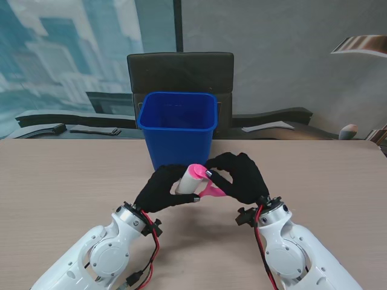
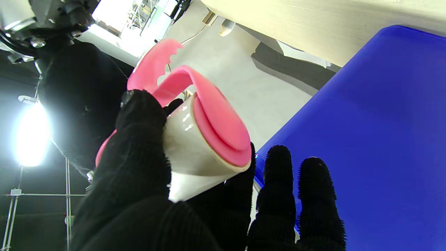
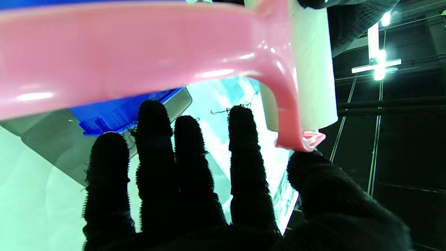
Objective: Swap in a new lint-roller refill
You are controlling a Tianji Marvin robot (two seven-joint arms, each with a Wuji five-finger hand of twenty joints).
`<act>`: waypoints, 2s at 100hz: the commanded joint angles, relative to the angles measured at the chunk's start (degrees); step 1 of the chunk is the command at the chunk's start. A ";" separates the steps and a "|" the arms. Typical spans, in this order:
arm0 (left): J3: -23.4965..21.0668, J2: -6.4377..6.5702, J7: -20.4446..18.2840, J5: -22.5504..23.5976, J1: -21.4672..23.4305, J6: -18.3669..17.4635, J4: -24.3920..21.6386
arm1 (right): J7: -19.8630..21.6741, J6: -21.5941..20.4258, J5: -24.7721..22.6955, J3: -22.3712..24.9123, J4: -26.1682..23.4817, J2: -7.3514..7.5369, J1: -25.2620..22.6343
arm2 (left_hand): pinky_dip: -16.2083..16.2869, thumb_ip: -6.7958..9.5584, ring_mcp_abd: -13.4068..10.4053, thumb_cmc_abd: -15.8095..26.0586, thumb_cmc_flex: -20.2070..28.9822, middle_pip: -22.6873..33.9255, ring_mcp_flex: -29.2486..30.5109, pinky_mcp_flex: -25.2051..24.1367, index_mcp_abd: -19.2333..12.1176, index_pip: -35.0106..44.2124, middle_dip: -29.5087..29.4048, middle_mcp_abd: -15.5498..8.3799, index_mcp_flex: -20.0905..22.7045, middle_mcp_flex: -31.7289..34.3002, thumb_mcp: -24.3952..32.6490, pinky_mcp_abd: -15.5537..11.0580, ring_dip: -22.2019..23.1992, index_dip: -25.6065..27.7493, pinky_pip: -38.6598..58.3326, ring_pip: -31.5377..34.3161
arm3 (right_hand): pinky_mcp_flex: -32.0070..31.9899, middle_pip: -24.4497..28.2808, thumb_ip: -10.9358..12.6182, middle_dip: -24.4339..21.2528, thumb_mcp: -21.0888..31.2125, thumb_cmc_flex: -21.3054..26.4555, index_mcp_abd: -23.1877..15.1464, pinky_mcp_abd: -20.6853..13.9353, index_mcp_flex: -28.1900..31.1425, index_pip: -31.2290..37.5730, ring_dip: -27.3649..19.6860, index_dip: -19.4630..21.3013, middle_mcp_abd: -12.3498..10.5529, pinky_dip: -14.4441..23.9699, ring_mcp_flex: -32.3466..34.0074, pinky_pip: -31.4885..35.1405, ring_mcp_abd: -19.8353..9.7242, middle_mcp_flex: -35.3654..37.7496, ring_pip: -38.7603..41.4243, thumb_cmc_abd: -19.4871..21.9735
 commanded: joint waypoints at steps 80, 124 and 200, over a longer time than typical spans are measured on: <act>-1.12 0.02 0.52 2.51 0.43 0.44 -0.68 | 7.19 -4.44 -4.58 7.08 -3.69 1.91 -4.95 | 0.50 3.52 -0.18 8.42 9.83 0.48 -1.33 -0.25 -9.38 9.67 0.45 -1.55 3.38 -0.72 8.24 -0.31 0.51 1.09 1.21 1.18 | -2.79 -4.87 1.25 0.01 2.66 -1.41 -2.04 -0.55 -3.03 -4.53 -1.17 2.04 -3.46 -0.36 -0.59 -6.89 -5.30 -2.73 -7.18 -15.06; -1.54 -0.26 1.42 1.75 1.55 0.44 -2.10 | 3.10 -1.79 -11.02 1.29 2.57 2.87 0.14 | 0.51 3.48 -0.29 8.55 9.80 0.54 -1.36 -0.20 -9.32 9.62 0.51 -1.66 3.29 -0.73 8.30 -0.39 0.53 1.19 1.25 1.19 | -5.95 -7.07 -1.51 -1.43 18.88 4.61 -5.15 4.89 -17.24 -6.82 -4.24 6.14 -3.73 -2.02 -10.08 -15.87 -7.19 -22.24 -13.37 -38.08; 0.11 -0.86 -2.15 -7.66 3.36 3.08 -5.06 | -15.49 6.72 -14.16 -7.40 10.81 0.85 7.55 | 0.51 3.41 -0.49 8.84 9.44 0.80 -1.21 0.00 -10.05 9.75 0.56 -1.90 2.86 -0.65 8.08 -0.70 0.53 1.06 1.38 1.34 | 20.17 29.43 -7.01 27.36 27.54 16.13 -3.14 -17.71 -11.75 30.76 15.48 25.07 -2.22 3.46 11.59 19.73 -23.43 -2.17 43.87 -40.31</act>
